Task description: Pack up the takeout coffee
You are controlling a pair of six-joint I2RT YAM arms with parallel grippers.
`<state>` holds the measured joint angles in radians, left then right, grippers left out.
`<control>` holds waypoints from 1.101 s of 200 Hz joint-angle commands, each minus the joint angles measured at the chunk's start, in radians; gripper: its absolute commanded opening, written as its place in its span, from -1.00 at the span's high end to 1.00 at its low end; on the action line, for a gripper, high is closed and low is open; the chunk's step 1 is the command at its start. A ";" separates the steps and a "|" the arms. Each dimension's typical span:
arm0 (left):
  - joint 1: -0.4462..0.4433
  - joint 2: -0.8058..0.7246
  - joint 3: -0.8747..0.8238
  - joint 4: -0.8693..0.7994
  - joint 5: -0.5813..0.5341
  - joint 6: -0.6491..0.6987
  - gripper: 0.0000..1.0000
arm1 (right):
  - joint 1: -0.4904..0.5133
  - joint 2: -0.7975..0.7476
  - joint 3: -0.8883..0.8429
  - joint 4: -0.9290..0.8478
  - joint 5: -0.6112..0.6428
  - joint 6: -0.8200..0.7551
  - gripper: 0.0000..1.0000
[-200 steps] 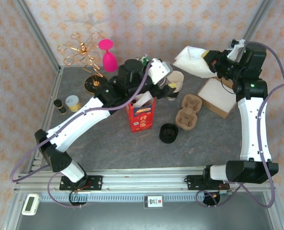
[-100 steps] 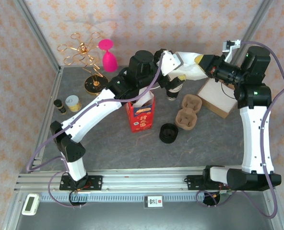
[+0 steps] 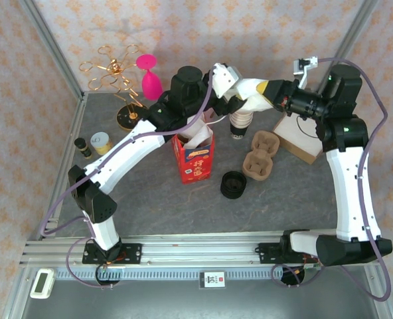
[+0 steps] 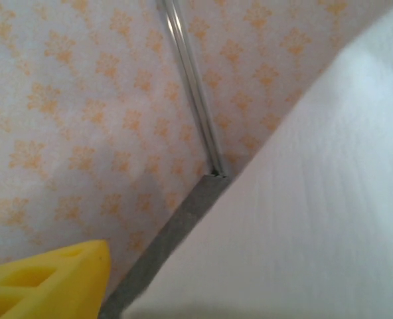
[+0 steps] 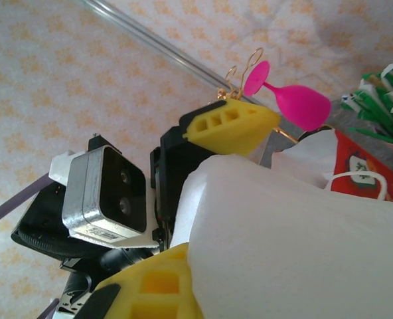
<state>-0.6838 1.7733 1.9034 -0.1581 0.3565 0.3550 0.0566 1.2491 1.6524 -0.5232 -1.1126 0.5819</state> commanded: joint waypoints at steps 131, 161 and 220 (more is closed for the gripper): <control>0.059 -0.203 -0.160 0.017 -0.077 0.184 1.00 | 0.006 -0.019 0.191 -0.113 0.271 -0.227 0.03; 0.064 -0.262 -0.189 -0.017 -0.096 0.274 1.00 | 0.006 0.012 0.279 -0.164 0.337 -0.300 -0.16; 0.072 -0.403 -0.308 0.054 0.011 0.292 1.00 | 0.040 0.156 0.301 -0.172 0.175 -0.501 -0.32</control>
<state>-0.6254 1.4178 1.6154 -0.1482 0.3042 0.6285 0.0689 1.3540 1.9781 -0.6685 -0.8478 0.2214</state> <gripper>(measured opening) 0.050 0.646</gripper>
